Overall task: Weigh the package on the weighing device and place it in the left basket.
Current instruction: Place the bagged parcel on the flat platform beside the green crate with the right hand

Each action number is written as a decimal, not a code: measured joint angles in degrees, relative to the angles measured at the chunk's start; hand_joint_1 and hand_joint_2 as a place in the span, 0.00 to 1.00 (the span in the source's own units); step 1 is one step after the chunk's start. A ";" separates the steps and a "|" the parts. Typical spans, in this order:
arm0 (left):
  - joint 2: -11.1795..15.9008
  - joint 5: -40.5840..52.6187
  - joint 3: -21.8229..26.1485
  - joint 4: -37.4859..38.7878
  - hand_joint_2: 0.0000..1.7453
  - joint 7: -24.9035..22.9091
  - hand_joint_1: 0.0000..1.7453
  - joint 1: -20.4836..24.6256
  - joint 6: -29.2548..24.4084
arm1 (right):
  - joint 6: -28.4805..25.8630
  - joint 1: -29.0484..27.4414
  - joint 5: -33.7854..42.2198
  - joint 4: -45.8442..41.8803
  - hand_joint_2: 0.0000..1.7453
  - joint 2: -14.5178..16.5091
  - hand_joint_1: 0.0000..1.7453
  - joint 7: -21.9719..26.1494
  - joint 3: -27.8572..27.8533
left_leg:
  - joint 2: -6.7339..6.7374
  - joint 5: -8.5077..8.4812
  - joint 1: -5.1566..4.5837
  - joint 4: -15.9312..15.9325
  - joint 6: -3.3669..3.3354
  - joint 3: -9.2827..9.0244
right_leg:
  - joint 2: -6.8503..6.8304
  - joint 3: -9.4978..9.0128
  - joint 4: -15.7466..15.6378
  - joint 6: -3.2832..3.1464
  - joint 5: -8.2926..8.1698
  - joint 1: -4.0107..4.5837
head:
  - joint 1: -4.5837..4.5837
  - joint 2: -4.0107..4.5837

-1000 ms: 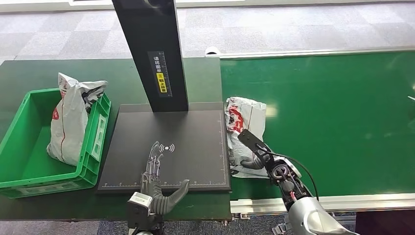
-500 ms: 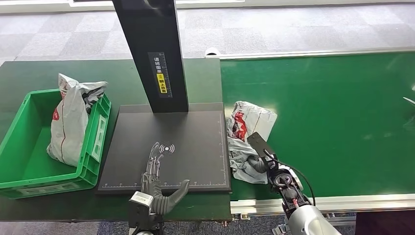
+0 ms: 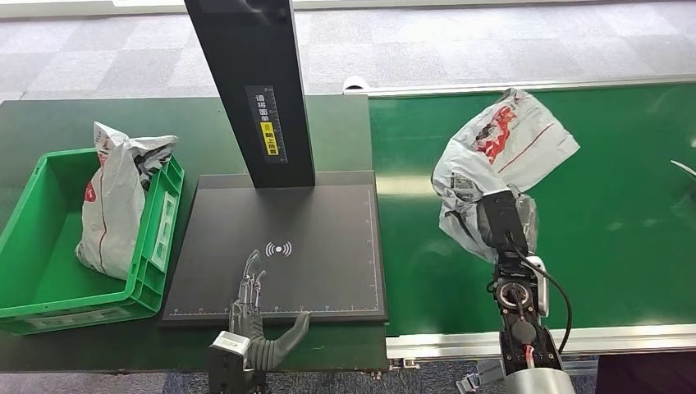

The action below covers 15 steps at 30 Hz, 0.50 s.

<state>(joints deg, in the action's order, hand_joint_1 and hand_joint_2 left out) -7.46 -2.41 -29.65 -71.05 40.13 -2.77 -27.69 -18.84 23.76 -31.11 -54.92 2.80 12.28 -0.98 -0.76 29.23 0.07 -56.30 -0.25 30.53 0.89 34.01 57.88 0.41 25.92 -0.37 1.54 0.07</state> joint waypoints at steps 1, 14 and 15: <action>0.08 -0.10 0.03 -0.19 1.00 0.00 0.00 -0.12 0.00 | -0.09 -1.00 -0.02 -3.18 1.00 -0.13 1.00 -0.16 0.17 | 0.02 0.01 0.00 0.00 0.00 0.00 | 0.01 0.00 0.00 0.00 0.00 0.00 | 0.01 0.00; 2.21 3.23 2.10 -7.09 1.00 0.02 0.00 -0.76 -4.61 | 13.49 -0.04 3.82 -15.51 1.00 -0.93 1.00 -0.31 7.26 | 0.13 -0.06 0.03 0.02 0.04 0.03 | 0.09 -0.05 0.02 -0.09 -0.06 0.03 | -0.01 0.00; 2.62 4.15 2.72 -7.66 1.00 0.02 0.00 -0.01 -4.76 | 15.42 1.81 4.28 -13.06 1.00 -0.42 1.00 -0.16 8.66 | 0.09 -0.12 0.04 0.02 0.08 0.01 | 0.08 -0.05 0.03 -0.11 -0.08 0.05 | -0.01 0.00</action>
<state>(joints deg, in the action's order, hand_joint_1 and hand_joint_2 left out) -4.84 1.74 -26.93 -78.70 40.15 -2.78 -32.45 -3.42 25.57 -26.83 -67.98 2.38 12.12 7.68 -0.66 29.11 0.11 -56.28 -0.17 30.53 0.97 33.96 57.91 0.30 25.84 -0.32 1.53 0.07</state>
